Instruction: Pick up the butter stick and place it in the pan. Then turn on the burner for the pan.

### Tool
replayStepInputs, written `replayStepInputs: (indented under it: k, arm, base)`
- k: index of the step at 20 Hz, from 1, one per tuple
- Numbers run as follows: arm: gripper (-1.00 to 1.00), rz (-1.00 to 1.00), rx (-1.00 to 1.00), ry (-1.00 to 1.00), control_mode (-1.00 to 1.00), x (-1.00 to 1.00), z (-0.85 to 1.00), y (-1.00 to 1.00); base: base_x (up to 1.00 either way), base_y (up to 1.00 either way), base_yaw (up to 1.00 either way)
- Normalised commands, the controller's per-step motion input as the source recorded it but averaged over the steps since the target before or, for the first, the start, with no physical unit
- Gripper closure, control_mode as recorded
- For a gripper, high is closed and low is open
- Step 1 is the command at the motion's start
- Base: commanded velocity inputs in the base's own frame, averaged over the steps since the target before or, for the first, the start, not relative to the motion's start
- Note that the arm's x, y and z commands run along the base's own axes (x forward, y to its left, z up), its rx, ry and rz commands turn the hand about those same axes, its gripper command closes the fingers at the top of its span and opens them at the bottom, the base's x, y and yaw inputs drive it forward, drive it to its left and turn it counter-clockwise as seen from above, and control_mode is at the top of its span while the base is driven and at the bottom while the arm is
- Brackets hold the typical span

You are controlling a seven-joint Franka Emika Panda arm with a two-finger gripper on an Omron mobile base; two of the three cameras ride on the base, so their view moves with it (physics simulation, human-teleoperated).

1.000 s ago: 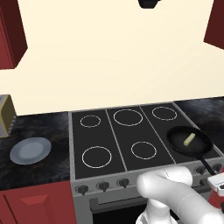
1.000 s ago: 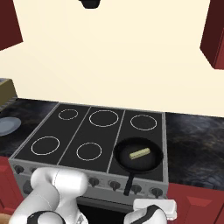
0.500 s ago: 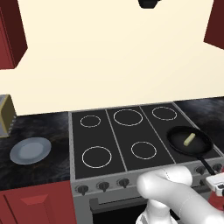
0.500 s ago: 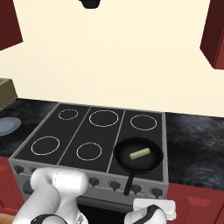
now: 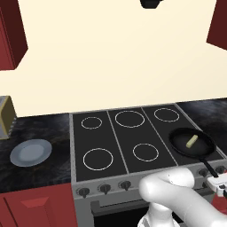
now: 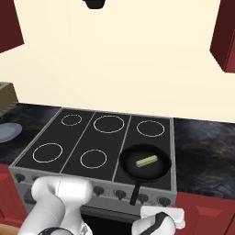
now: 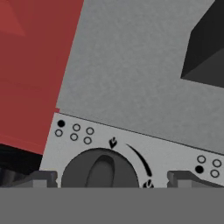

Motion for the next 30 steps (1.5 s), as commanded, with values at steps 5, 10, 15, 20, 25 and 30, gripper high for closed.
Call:
replayStepInputs:
  k: [5,10,15,20,25,30]
  arm:
    - [1.0,0.0,0.02,0.0,-1.0,0.09,-0.01,0.0]
    - [1.0,0.0,0.0,0.0,-1.0,0.01,0.0,-0.02]
    - [1.0,0.0,-0.02,0.0,-1.0,0.0,0.0,-0.08]
    - [1.0,0.0,-0.28,0.0,-1.0,0.0,0.0,0.0]
    - [1.0,0.04,-0.35,0.0,-1.0,0.0,0.0,0.0]
    - [1.0,0.13,-0.36,0.0,-1.0,0.0,0.0,0.0]
  base:
    - [0.0,0.0,0.0]
    - [0.0,0.0,0.0]
    - [0.0,0.0,0.0]
    - [0.0,0.0,0.0]
    - [0.0,0.0,0.0]
    - [0.0,0.0,0.0]
